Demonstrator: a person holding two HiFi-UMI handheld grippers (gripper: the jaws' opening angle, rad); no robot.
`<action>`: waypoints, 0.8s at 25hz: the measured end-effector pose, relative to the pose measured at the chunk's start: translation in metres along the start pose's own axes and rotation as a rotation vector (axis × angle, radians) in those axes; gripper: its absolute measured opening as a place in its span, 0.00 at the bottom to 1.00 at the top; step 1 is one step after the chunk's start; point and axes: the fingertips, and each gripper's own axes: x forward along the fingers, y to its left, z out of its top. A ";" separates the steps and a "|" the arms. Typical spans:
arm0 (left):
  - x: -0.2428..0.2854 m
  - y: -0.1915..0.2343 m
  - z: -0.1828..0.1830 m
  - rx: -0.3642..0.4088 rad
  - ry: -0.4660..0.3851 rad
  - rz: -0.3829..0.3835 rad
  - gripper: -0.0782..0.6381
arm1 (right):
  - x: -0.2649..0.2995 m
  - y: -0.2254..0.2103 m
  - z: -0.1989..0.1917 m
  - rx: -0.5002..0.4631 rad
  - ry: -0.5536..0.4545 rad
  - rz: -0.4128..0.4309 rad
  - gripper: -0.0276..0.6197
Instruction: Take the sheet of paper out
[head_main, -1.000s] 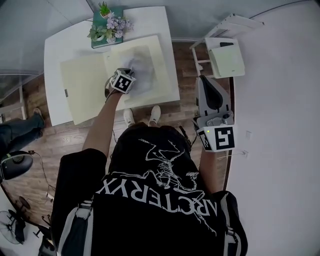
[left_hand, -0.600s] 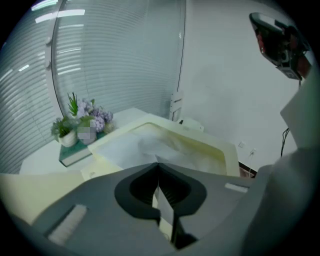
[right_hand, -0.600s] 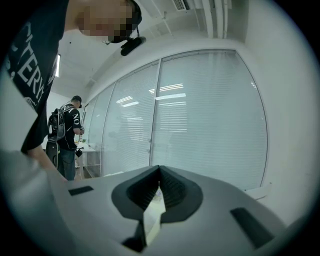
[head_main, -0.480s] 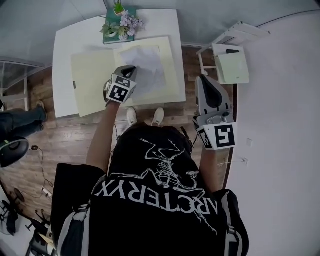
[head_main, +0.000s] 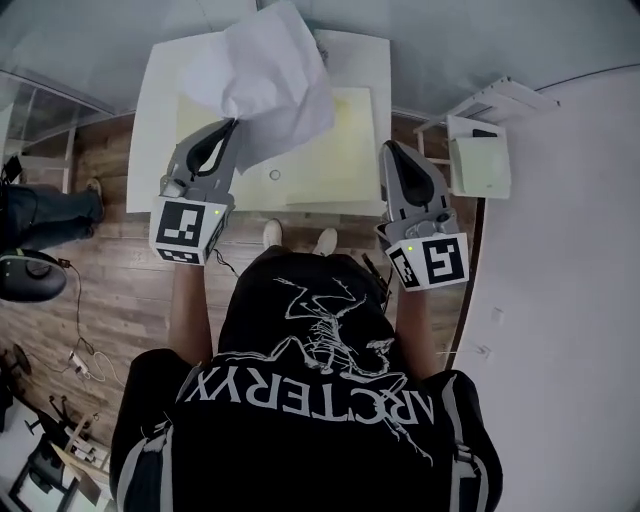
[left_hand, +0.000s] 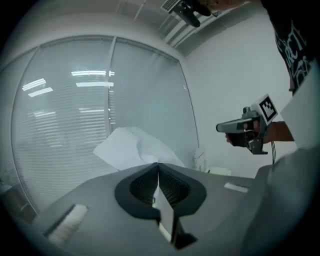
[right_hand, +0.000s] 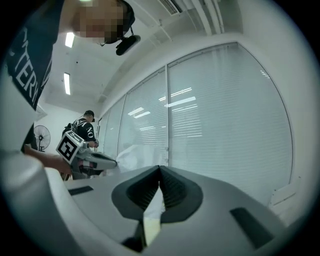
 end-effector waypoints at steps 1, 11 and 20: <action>-0.010 0.008 0.011 0.007 -0.030 0.034 0.12 | 0.002 0.000 0.002 0.006 -0.010 -0.006 0.06; -0.055 0.034 0.073 0.045 -0.233 0.184 0.12 | 0.019 0.008 0.015 -0.025 -0.046 -0.033 0.06; -0.048 0.025 0.079 0.053 -0.227 0.167 0.12 | 0.027 0.017 0.023 -0.086 -0.039 -0.015 0.06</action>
